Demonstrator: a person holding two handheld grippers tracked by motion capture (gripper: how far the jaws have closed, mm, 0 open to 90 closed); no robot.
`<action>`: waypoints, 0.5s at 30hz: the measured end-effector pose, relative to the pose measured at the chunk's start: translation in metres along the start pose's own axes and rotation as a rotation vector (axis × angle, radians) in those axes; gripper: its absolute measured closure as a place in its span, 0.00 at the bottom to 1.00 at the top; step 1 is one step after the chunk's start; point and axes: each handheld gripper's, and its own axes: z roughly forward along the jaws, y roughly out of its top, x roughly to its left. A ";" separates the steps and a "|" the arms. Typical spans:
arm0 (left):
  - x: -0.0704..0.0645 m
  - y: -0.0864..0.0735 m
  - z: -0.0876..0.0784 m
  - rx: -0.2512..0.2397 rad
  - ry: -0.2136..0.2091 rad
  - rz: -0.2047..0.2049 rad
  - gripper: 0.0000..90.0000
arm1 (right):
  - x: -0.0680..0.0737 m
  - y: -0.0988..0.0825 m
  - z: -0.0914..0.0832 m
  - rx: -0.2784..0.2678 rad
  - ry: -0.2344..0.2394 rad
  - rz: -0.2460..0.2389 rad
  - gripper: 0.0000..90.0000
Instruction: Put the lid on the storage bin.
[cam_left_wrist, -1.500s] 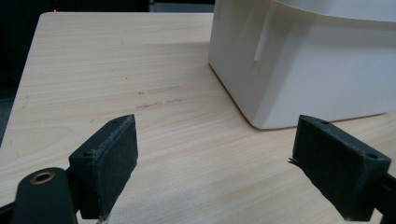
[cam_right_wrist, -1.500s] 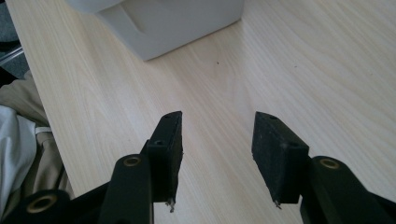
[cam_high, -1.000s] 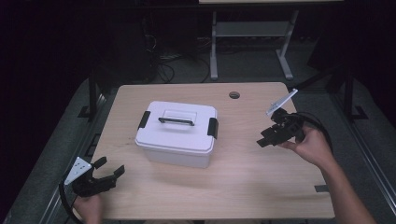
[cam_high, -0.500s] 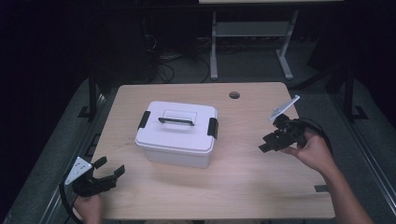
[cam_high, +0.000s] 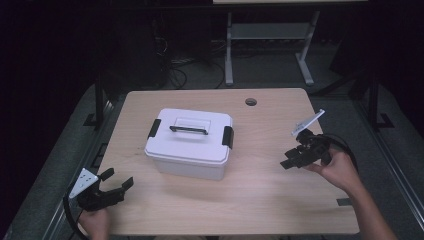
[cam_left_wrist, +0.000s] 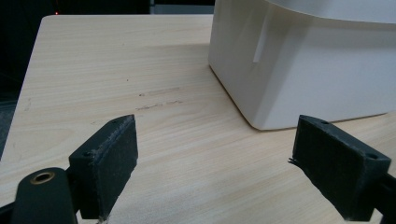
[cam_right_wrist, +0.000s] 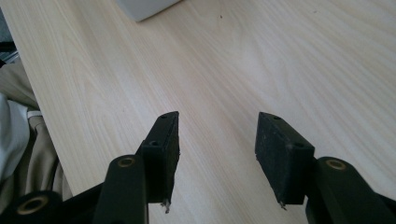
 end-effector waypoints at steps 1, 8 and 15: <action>0.000 0.000 0.000 0.000 0.000 0.003 0.15 | 0.000 -0.002 0.001 0.001 0.002 0.005 0.54; -0.002 0.001 0.000 0.001 -0.003 0.005 0.15 | 0.001 -0.013 0.004 -0.004 0.002 0.010 0.54; -0.003 0.001 0.000 0.001 -0.002 0.007 0.15 | 0.002 -0.024 0.007 -0.003 0.006 0.021 0.53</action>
